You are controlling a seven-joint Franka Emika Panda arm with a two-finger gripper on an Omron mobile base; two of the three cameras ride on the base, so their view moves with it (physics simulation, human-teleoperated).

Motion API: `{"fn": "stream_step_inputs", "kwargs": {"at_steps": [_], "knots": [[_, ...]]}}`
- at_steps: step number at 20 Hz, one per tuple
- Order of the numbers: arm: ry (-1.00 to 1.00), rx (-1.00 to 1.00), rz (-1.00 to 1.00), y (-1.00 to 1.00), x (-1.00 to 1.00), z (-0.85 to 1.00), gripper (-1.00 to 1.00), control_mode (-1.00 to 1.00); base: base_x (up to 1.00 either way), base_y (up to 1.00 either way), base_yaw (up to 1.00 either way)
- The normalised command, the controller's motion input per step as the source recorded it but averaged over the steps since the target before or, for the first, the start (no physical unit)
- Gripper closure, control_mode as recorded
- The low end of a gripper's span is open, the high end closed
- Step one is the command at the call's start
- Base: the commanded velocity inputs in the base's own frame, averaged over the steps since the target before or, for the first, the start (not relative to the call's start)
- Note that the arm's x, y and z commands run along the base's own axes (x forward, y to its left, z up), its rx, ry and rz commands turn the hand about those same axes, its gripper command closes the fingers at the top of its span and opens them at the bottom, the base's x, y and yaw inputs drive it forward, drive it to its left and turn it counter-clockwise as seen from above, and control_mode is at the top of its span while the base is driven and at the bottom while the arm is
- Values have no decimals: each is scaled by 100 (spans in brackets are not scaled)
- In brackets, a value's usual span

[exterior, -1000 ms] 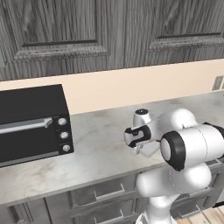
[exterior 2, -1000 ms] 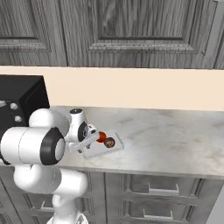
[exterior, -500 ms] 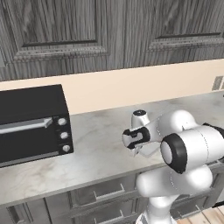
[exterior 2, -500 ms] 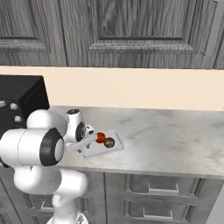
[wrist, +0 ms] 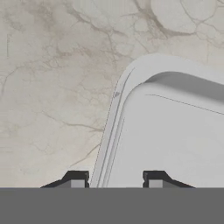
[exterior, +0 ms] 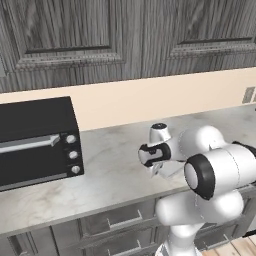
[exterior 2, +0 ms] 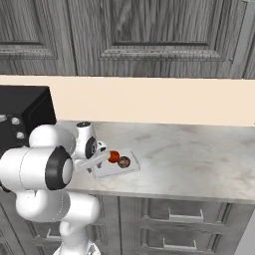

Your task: Take the tomato and potato out of the freezer and place them in the tupperware container on the counter. Then put the tupperware containing the vegetables back in the freezer.

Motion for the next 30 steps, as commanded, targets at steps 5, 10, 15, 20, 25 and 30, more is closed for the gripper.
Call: {"fn": "stream_step_inputs", "kwargs": {"at_steps": [5,10,15,20,25,30], "knots": [[0,4,0,0,-48,15,100,-100,0,0,0],[1,0,0,3,-24,9,100,-100,0,0,0],[-4,0,15,7,0,24,100,-100,0,0,0],[0,0,21,0,0,43,100,-100,0,0,0],[0,-3,18,0,-15,40,100,-100,0,0,0],[-1,-3,13,0,-33,50,100,-100,0,0,0]]}}
